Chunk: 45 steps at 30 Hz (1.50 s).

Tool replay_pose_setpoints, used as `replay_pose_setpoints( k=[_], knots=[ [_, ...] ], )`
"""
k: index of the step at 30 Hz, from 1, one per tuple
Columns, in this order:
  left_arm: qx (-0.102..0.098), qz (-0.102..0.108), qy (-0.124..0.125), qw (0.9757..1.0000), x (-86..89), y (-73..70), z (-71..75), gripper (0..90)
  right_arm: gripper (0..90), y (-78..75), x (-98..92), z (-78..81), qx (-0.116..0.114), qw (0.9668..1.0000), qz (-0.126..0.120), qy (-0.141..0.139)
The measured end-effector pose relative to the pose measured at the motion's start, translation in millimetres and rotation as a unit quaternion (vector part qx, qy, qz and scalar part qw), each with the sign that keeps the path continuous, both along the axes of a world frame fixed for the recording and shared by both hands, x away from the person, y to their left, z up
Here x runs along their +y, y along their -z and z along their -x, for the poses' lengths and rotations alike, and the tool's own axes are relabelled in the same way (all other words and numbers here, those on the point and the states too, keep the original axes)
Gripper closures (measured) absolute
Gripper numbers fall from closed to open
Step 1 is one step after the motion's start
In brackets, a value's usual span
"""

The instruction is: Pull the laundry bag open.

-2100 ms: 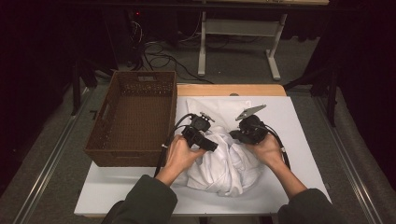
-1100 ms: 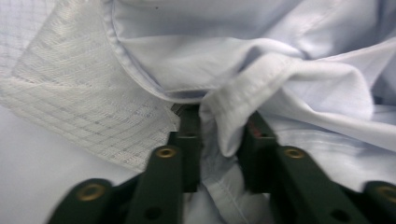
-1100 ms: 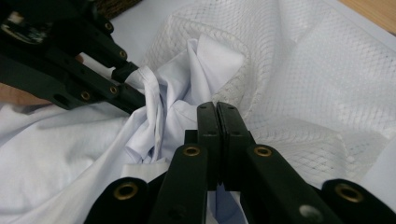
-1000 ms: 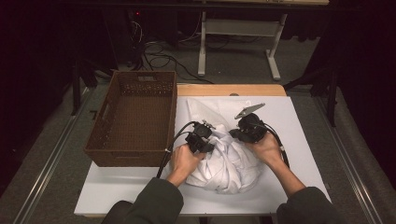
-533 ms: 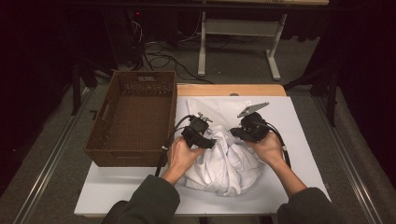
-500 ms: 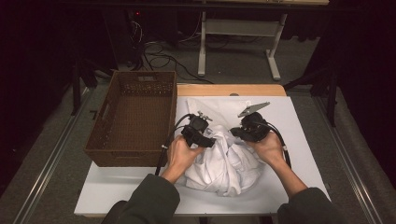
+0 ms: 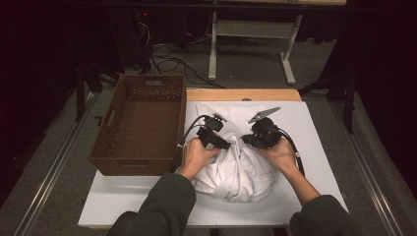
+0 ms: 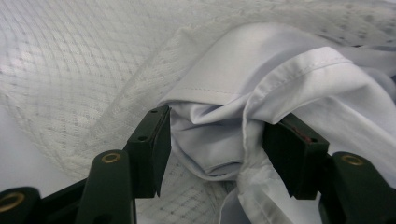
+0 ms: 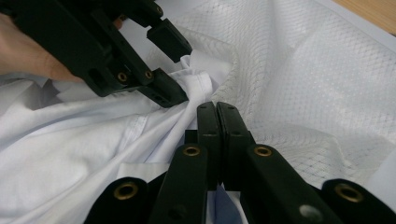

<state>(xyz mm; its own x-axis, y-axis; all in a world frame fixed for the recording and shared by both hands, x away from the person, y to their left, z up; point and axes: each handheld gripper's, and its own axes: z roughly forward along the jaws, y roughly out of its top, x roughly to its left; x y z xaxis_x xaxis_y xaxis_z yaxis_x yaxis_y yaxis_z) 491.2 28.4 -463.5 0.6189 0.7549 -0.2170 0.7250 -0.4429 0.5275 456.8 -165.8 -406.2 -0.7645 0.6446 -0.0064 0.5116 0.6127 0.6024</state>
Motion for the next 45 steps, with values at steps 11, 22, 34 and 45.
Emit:
replay_pose_setpoints(
  k=[11, 22, 34, 45],
  knots=[
    [0.016, -0.015, 0.016, 0.9996, -11.3, 16.8, -7.5, 65.3, 90.0, 4.1, 2.3, -1.0, 0.005, 1.0, 0.008, 0.003],
    [-0.018, 0.005, 0.054, 0.9984, -7.8, -6.3, 15.4, 87.5, 89.9, 0.4, -3.3, -2.0, -0.004, 0.9999, 0.006, 0.008],
    [-0.038, 0.036, 0.135, 0.9895, -9.0, -26.7, 55.6, 87.8, 90.0, -3.6, 3.5, -1.9, -0.007, 0.9999, -0.012, 0.008],
    [-0.018, 0.009, 0.081, 0.9965, -23.2, 0.5, 39.6, 87.5, 89.9, -10.6, 7.9, 9.3, -0.017, 0.9993, -0.032, -0.01]
  ],
)
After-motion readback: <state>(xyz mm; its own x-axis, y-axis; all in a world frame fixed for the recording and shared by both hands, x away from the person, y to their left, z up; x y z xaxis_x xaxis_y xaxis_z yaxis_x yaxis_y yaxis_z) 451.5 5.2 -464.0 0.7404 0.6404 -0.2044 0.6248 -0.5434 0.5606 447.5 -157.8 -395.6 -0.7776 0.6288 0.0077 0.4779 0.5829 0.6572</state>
